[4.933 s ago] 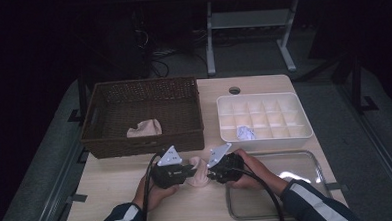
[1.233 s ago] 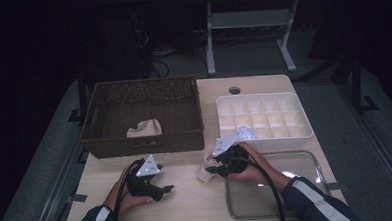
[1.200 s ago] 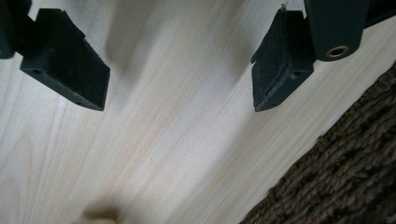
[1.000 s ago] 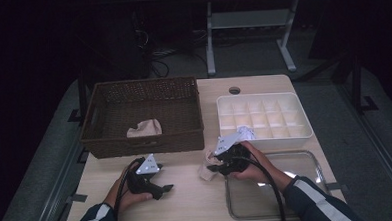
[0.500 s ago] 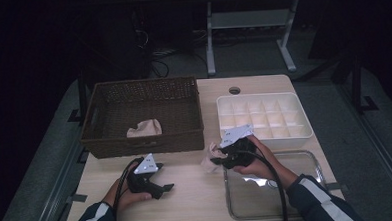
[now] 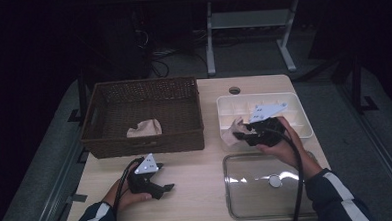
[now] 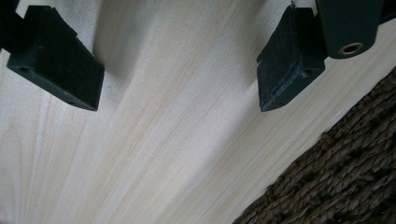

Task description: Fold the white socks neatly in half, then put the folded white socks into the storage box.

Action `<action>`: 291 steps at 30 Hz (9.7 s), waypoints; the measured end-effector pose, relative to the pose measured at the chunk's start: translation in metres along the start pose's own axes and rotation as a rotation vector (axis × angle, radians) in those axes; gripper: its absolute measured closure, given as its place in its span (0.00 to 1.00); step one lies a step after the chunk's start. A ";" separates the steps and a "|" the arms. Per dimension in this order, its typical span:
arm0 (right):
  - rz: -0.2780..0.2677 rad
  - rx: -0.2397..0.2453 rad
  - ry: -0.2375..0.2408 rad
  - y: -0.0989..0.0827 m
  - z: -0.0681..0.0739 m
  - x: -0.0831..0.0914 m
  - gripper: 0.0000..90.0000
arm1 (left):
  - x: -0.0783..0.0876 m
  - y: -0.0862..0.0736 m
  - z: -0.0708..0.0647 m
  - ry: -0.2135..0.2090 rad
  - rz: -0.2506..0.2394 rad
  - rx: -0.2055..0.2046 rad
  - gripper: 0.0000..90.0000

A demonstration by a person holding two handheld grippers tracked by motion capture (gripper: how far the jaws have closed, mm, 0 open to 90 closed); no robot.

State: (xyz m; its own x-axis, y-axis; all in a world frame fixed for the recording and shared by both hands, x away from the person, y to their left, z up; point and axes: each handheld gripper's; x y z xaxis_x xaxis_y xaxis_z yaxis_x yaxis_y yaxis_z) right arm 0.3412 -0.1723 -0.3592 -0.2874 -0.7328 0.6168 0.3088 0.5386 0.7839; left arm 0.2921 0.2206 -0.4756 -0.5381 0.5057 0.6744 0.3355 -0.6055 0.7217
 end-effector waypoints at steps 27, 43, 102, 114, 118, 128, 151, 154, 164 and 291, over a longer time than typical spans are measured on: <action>0.377 -0.149 -0.112 -0.036 -0.073 0.013 0.73 | 0.000 0.000 0.000 -0.004 0.004 -0.001 0.15; 0.439 -0.208 -0.035 -0.031 -0.086 0.004 0.51 | 0.000 0.000 0.000 -0.005 0.004 -0.001 0.15; 0.345 -0.248 -0.070 -0.030 -0.091 0.020 0.56 | -0.001 0.001 0.000 0.000 0.003 0.002 0.15; 0.062 -0.093 0.033 -0.011 -0.040 0.021 0.51 | -0.001 0.001 0.001 -0.004 0.000 0.002 0.15; 0.040 -0.033 0.072 -0.003 -0.017 0.007 0.48 | -0.002 0.001 0.001 -0.006 0.000 -0.002 0.15; 0.129 0.127 0.202 -0.002 0.048 -0.065 0.37 | -0.001 0.001 0.001 -0.007 0.003 0.005 0.16; 0.215 0.197 0.297 -0.025 0.073 -0.114 0.36 | 0.061 0.047 0.018 -0.001 -0.126 0.007 0.23; 0.219 0.200 0.293 -0.026 0.073 -0.114 0.36 | 0.073 0.057 0.031 0.057 -0.150 -0.002 0.23; 0.226 0.214 0.296 -0.027 0.078 -0.116 0.36 | 0.068 0.098 0.096 0.161 -0.104 0.021 0.22; 0.098 0.153 0.295 -0.025 0.079 -0.121 0.66 | -0.005 0.055 -0.035 -0.064 -0.098 -0.037 0.80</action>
State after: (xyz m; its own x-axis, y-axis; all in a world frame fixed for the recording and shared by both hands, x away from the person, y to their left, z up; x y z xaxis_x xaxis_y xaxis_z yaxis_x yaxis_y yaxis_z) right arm 0.2961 -0.0644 -0.4476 0.0179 -0.7512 0.6598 0.1763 0.6520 0.7375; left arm 0.2858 0.1636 -0.4449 -0.5162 0.6009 0.6103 0.2545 -0.5728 0.7792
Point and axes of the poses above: each handheld gripper's, and its own axes: x roughly backward along the jaws, y roughly out of its top, z roughly to its left, and after that the axes turned 13 degrees about y, right-handed
